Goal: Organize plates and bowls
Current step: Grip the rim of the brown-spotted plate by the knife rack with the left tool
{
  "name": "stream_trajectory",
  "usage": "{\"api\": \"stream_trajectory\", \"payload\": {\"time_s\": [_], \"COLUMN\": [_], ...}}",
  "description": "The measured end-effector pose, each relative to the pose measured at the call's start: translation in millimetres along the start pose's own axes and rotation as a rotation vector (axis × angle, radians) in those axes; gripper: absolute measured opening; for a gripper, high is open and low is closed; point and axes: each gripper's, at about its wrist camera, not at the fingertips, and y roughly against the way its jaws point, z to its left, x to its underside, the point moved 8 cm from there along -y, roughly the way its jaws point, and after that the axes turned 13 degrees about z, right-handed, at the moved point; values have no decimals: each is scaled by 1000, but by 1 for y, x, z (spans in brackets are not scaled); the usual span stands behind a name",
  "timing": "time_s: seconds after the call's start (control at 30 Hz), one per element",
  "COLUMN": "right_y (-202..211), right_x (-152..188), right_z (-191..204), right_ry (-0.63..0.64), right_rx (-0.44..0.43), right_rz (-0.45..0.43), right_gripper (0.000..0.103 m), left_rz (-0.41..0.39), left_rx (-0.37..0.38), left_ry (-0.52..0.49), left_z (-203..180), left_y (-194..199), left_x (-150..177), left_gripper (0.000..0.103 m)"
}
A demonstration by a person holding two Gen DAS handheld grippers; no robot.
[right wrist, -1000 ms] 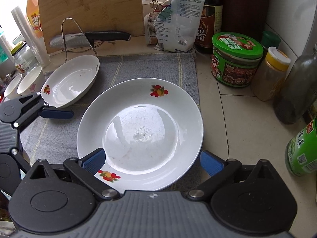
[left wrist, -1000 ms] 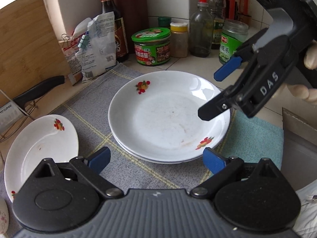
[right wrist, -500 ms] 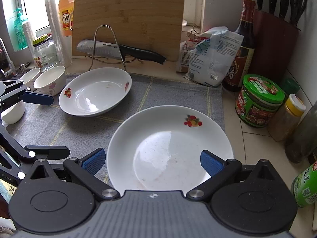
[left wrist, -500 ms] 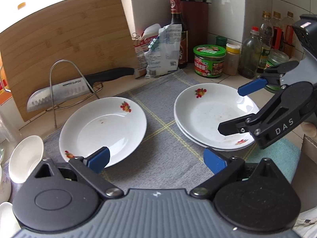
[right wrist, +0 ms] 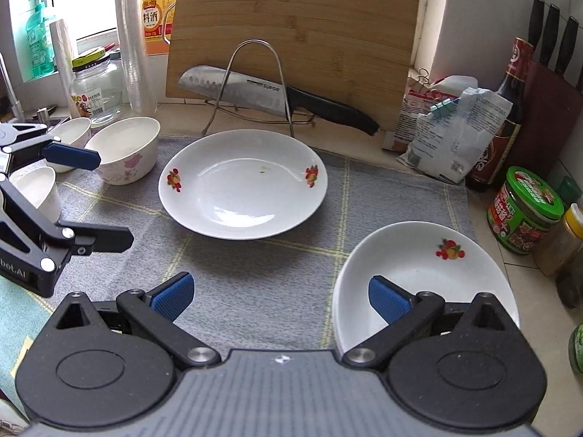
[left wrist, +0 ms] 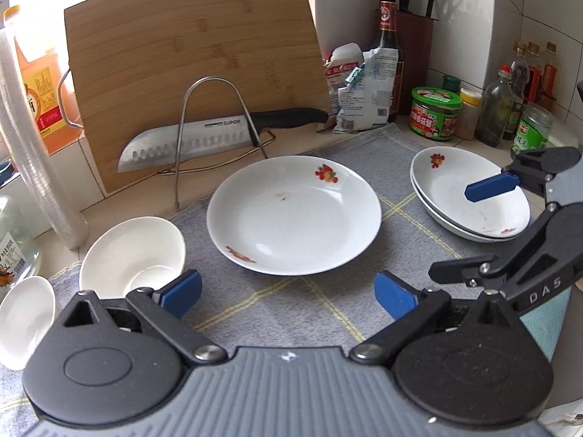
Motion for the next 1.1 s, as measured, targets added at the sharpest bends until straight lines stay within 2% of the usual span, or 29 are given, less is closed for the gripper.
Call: {"api": "stream_trajectory", "payload": {"time_s": [0.27, 0.53, 0.93, 1.1], "right_y": [-19, -42, -75, -88], "right_x": [-9, -24, -40, -51], "right_z": [26, 4, -2, -3], "right_ry": [71, 148, 314, 319], "right_rx": [-27, -27, -36, -69], "right_rz": [24, 44, 101, 118], "right_gripper": [103, 103, 103, 103], "left_rz": [22, 92, 160, 193], "left_rx": [-5, 18, 11, 12], "left_ry": [-1, 35, 38, 37], "left_z": [17, 18, 23, 29], "left_y": [-5, -26, -51, -65], "left_x": [-14, -29, -64, -75], "left_gripper": [101, 101, 101, 100]}}
